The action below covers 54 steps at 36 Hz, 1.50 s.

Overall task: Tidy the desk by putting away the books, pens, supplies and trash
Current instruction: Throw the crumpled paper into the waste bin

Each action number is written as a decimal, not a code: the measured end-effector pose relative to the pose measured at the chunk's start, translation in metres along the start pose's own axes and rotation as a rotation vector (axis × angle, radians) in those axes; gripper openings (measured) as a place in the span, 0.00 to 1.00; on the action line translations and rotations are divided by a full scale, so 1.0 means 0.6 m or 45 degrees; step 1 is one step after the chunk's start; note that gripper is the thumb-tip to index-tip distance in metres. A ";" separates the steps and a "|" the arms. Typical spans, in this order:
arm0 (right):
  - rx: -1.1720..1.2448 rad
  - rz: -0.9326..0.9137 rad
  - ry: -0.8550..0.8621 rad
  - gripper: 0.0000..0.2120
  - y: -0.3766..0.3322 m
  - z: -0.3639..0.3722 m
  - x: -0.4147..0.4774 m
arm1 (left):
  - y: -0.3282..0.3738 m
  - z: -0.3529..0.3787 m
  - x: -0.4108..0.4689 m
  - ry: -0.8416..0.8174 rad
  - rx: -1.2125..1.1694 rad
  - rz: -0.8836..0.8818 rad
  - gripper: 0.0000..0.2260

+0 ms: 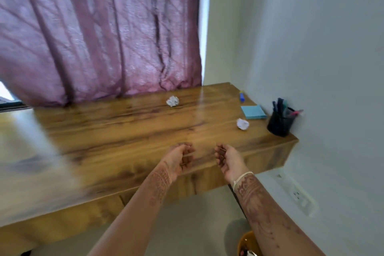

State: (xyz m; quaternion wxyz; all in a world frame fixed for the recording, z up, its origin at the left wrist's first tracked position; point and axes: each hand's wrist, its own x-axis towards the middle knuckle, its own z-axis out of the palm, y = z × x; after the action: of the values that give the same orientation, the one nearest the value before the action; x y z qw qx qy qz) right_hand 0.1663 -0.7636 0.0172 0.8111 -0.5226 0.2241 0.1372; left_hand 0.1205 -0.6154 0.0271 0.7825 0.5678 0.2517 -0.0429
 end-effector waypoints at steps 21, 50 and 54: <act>-0.608 -0.453 0.117 0.09 0.094 0.294 0.184 | 0.128 -0.264 0.252 0.207 0.060 0.160 0.07; -2.162 -1.120 0.087 0.12 -0.002 0.198 0.401 | 0.196 -0.107 0.472 0.321 0.894 0.197 0.35; -2.150 -1.223 0.138 0.15 0.006 0.179 0.418 | 0.204 -0.094 0.514 0.297 1.148 0.276 0.39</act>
State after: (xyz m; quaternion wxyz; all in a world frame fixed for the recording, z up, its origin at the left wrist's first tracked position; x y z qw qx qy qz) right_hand 0.4045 -0.6673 -0.0747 0.1274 -0.9737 -0.1481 -0.1170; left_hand 0.4125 -0.4538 -0.0163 0.4246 0.8748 0.2334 -0.0019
